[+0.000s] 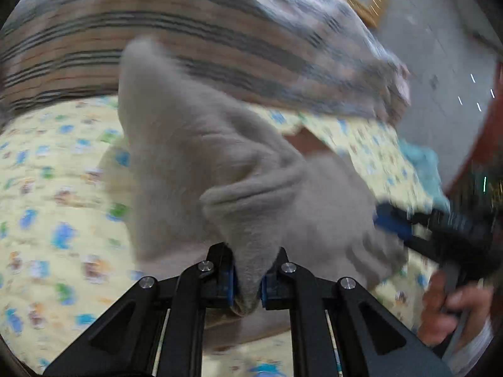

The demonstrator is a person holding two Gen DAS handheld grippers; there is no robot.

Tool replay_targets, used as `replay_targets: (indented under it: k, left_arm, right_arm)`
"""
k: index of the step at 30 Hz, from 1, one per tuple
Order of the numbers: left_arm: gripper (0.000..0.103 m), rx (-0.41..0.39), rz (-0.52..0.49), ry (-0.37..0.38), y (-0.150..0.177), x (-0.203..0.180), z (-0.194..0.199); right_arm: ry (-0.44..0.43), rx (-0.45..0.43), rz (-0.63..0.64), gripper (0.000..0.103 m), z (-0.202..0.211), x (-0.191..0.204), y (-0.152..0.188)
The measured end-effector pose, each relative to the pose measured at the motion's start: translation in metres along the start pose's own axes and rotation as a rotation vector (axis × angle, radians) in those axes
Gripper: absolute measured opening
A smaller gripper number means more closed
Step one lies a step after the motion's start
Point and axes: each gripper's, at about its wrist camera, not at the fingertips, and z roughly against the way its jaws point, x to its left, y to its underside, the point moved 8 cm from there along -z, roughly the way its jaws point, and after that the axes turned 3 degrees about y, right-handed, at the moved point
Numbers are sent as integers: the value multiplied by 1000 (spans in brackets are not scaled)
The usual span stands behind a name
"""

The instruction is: Fold small clothes

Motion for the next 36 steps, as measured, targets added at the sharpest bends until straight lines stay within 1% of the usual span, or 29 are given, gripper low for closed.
replay_targets:
  k: [1,4,6,8,9,10,11,13,16,20,21,22,23,24,26,29,31,33,34,36]
  left_arm:
    - [9,36,-19,12,8,-7,-14]
    - [9,109,-44,-3,33,-10,-41]
    - [9,100,-46,-4,36,-11,-40]
    - [9,92,-44,4,34,-13,-37]
    - [9,93,-44,7,35,-14,-36]
    - [9,97,-40,11,34,-14,-37]
    - [9,101,-30,18,34,-12,-38]
    - [9,106,-10,31,33,-6,-35]
    - [9,110,6,39,32,-2,-34]
    - [9,113,13,48,32,-2,-33]
    - [9,117,16,50,32,-2,-33]
    - [9,121,20,52,31,-3,-32]
    - [9,121,25,53,30,-3,-30]
    - [9,123,26,58,27,-5,-28]
    - [9,121,33,94,18,-13,-26]
    - [9,111,45,154,7,-28,-18]
    - [9,96,78,213,-5,-40,-10]
    - [9,94,88,242,-12,-50,-8]
    - [9,110,89,258,-12,-56,-12]
    - [9,137,90,246,-5,-56,-21]
  right_arm:
    - [-11,10,-6,38,-1,0,-3]
    - [-37,75,-13,38,-14,-1,-8]
    - [-32,110,3,38,-25,1,-10]
    - [-77,152,21,39,-40,10,-11]
    - [-101,176,28,43,-49,16,-11]
    - [-110,191,40,52,-58,22,-11]
    - [-112,196,51,56,-65,26,-12]
    - [-138,220,70,56,-82,37,-14]
    - [-208,308,63,56,-115,58,-12]
    - [-218,357,53,56,-146,68,-11]
    - [-228,362,41,54,-151,70,-11]
    - [-237,357,38,35,-154,72,-13]
    - [-264,362,43,16,-155,77,-14]
    - [-278,358,42,14,-154,81,-16]
    - [-290,347,47,10,-147,85,-21]
    - [-294,305,85,9,-127,89,-35]
    - [-273,274,113,8,-112,88,-47]
    - [-268,255,110,8,-103,85,-59]
    - [-220,258,116,8,-101,76,-64]
    - [-105,296,191,8,-108,61,-60]
